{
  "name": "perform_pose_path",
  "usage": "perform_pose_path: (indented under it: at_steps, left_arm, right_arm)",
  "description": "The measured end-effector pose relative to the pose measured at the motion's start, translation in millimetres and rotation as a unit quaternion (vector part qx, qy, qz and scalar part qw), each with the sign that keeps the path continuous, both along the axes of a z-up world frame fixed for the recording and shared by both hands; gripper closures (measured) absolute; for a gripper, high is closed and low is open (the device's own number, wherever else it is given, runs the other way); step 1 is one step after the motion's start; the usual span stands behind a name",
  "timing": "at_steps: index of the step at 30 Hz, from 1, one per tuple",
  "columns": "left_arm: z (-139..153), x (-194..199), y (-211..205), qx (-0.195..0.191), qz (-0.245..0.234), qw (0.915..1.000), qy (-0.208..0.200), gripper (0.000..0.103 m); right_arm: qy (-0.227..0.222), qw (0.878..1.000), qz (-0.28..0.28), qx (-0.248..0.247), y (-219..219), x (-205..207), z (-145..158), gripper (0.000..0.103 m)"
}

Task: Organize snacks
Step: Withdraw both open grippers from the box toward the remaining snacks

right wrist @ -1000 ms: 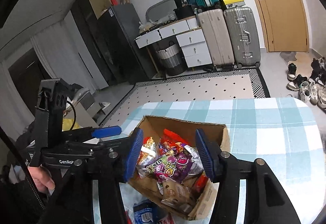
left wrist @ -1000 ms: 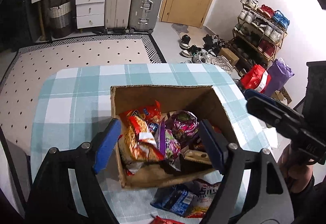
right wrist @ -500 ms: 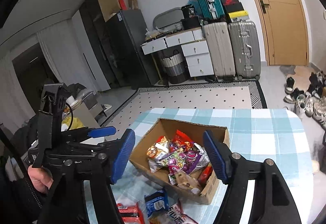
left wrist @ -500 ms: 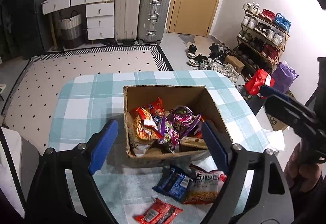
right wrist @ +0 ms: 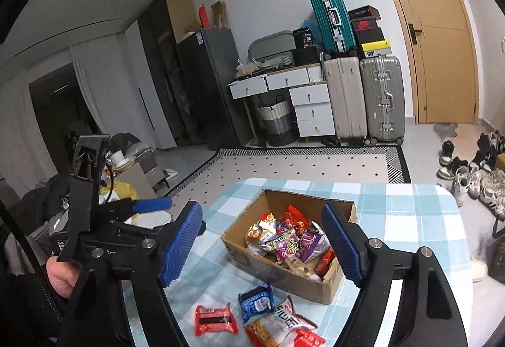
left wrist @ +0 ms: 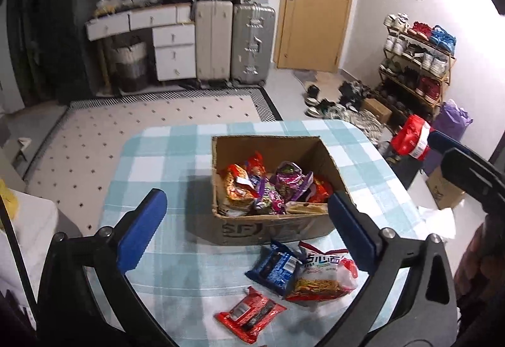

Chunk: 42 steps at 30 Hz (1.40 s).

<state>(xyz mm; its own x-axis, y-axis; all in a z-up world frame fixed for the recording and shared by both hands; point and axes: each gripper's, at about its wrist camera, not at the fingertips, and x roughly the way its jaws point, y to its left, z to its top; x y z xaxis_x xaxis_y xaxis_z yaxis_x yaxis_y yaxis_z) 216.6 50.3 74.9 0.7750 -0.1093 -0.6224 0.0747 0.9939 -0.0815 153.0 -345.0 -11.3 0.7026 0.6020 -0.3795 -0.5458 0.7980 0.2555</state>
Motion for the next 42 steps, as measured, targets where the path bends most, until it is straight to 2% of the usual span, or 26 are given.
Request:
perform_pose_path:
  at_steps: [12, 22, 32, 42]
  left_arm:
    - [-1.4, -57.7, -0.8, 0.007, 0.013, 0.9998, -0.013, 0.001]
    - [-27.7, -88.4, -2.0, 0.001, 0.019, 0.9998, -0.005, 0.001]
    - [-69.5, -85.9, 1.2, -0.013, 0.025, 0.9994, 0.018, 0.001]
    - [-104.2, -80.9, 11.9, -0.027, 0.043, 0.9984, 0.024, 0.001]
  right_arm:
    - [-0.015, 1.0, -0.005, -0.001, -11.9, -54.9, -0.7, 0.007]
    - [0.002, 1.0, -0.018, -0.006, -22.4, -78.3, -27.6, 0.005]
    - [0.047, 0.998, -0.031, -0.006, -31.9, -80.0, -73.9, 0.005]
    - [0.086, 0.996, -0.035, 0.0, -35.5, -70.4, -112.2, 0.005]
